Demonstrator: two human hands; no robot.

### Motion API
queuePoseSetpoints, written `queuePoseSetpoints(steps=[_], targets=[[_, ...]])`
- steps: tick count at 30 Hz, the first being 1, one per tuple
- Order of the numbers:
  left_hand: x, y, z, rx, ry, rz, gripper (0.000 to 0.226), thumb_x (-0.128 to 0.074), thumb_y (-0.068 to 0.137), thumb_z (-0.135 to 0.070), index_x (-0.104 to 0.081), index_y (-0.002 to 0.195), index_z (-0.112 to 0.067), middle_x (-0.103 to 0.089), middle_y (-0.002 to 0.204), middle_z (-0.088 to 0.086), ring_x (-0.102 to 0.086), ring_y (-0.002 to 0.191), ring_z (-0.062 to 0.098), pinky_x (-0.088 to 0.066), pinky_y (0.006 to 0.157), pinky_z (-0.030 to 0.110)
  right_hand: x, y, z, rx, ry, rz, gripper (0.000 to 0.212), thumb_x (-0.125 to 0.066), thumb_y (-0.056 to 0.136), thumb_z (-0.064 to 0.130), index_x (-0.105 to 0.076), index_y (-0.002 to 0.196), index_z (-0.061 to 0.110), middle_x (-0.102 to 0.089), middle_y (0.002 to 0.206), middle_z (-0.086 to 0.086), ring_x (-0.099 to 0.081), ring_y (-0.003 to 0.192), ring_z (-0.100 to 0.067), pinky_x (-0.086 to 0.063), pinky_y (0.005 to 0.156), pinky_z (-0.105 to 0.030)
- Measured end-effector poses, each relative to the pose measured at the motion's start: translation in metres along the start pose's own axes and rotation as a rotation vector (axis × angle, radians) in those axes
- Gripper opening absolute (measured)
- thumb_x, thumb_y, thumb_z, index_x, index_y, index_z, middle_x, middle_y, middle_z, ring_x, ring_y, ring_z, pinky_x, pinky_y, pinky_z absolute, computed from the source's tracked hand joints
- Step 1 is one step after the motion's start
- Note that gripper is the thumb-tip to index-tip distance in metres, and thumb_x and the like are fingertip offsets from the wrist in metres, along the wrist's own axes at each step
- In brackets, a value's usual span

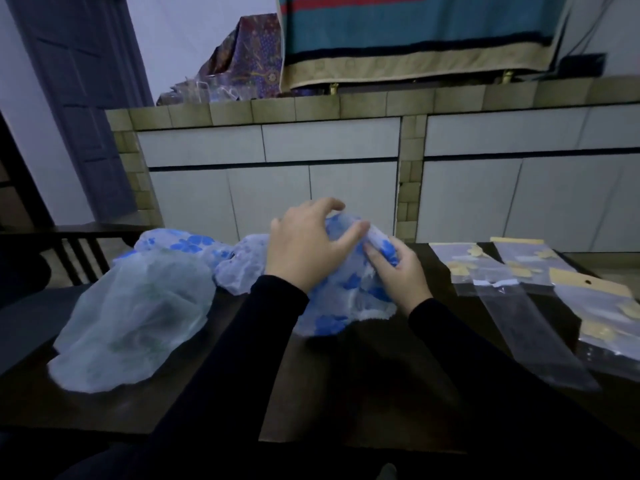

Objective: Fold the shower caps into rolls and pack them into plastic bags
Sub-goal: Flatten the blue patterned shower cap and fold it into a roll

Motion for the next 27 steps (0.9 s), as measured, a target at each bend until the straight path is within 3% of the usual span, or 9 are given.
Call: queuePoseSetpoints(steps=[2, 5, 10, 14, 17, 20, 22, 25, 27], targets=[[-0.010, 0.002, 0.008, 0.090, 0.014, 0.013, 0.061, -0.054, 0.074, -0.071, -0.057, 0.122, -0.033, -0.062, 0.121, -0.010, -0.054, 0.115, 0.015, -0.038, 0.100, 0.038, 0.013, 0.011, -0.023, -0.248, 0.195, -0.030, 0.016, -0.057, 0.095, 0.022, -0.068, 0.098, 0.011, -0.071, 0.100, -0.014, -0.067, 0.090, -0.024, -0.053, 0.084, -0.037], [-0.044, 0.003, 0.033, 0.256, -0.223, 0.157, 0.076, -0.055, 0.065, -0.075, -0.053, 0.128, -0.031, -0.058, 0.129, -0.006, -0.053, 0.119, 0.016, -0.042, 0.101, 0.043, 0.019, 0.014, -0.049, -0.556, 0.428, -0.023, 0.029, -0.053, 0.096, 0.031, -0.068, 0.109, 0.010, -0.072, 0.104, -0.013, -0.070, 0.092, -0.026, -0.054, 0.087, -0.040], [-0.103, -0.009, 0.060, 0.417, -0.552, 0.264, 0.082, -0.072, 0.065, -0.067, -0.052, 0.130, -0.023, -0.054, 0.131, -0.008, -0.051, 0.119, 0.009, -0.042, 0.098, 0.028, 0.018, 0.011, -0.080, -0.725, 0.587, 0.000, 0.053, -0.050, 0.091, 0.046, -0.061, 0.127, 0.009, -0.064, 0.123, -0.018, -0.059, 0.115, -0.036, -0.048, 0.097, -0.045], [-0.143, -0.007, 0.083, 0.513, -0.671, 0.233, 0.050, -0.071, 0.062, -0.053, -0.061, 0.101, -0.023, -0.070, 0.102, -0.004, -0.067, 0.094, 0.014, -0.052, 0.090, 0.044, 0.024, 0.021, -0.089, -0.705, 0.695, -0.002, 0.067, -0.058, 0.070, 0.046, -0.059, 0.126, 0.009, -0.060, 0.125, -0.022, -0.056, 0.116, -0.039, -0.043, 0.099, -0.045], [-0.159, 0.007, 0.091, 0.503, -0.667, 0.216, 0.011, -0.065, 0.085, -0.029, -0.061, 0.092, -0.021, -0.070, 0.092, 0.002, -0.067, 0.092, 0.022, -0.052, 0.088, 0.045, 0.033, 0.033, -0.095, -0.671, 0.583, -0.047, 0.049, -0.054, 0.089, 0.035, -0.054, 0.128, 0.006, -0.065, 0.117, -0.021, -0.063, 0.106, -0.039, -0.050, 0.093, -0.048], [-0.172, 0.017, 0.097, 0.456, -0.700, 0.231, 0.005, -0.060, 0.089, -0.028, -0.063, 0.091, -0.025, -0.071, 0.093, 0.000, -0.067, 0.093, 0.021, -0.051, 0.089, 0.048, 0.039, 0.046, -0.096, -0.560, 0.404, -0.045, 0.039, -0.056, 0.094, 0.033, -0.057, 0.124, 0.008, -0.067, 0.113, -0.020, -0.066, 0.102, -0.036, -0.052, 0.092, -0.048], [-0.182, 0.020, 0.104, 0.424, -0.711, 0.251, 0.010, -0.059, 0.089, -0.031, -0.065, 0.094, -0.025, -0.072, 0.094, -0.001, -0.068, 0.093, 0.020, -0.051, 0.089, 0.049, 0.043, 0.052, -0.092, -0.461, 0.289, -0.056, 0.024, -0.054, 0.096, 0.025, -0.063, 0.111, 0.007, -0.071, 0.101, -0.015, -0.070, 0.090, -0.027, -0.057, 0.082, -0.038], [-0.177, 0.025, 0.106, 0.363, -0.648, 0.235, 0.012, -0.058, 0.092, -0.018, -0.068, 0.099, -0.018, -0.073, 0.094, -0.001, -0.068, 0.086, 0.012, -0.054, 0.079, 0.026, 0.050, 0.055, -0.091, -0.384, 0.208, -0.128, 0.020, -0.048, 0.099, 0.016, -0.065, 0.088, 0.012, -0.069, 0.086, -0.010, -0.065, 0.080, -0.025, -0.054, 0.079, -0.040], [-0.165, 0.030, 0.114, 0.364, -0.585, 0.166, 0.014, -0.059, 0.089, -0.009, -0.070, 0.091, -0.017, -0.072, 0.084, -0.005, -0.065, 0.076, 0.003, -0.050, 0.067, 0.014, 0.057, 0.058, -0.087, -0.300, -0.003, -0.165, 0.016, -0.051, 0.098, 0.018, -0.062, 0.089, 0.012, -0.068, 0.079, -0.003, -0.064, 0.072, -0.015, -0.054, 0.069, -0.026]])
Point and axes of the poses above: each hand's wrist, its own y-axis towards the middle knuckle, its own x-axis out of the back of the hand, z = x × y, the point moved 7 cm from there along y, towards the middle knuckle
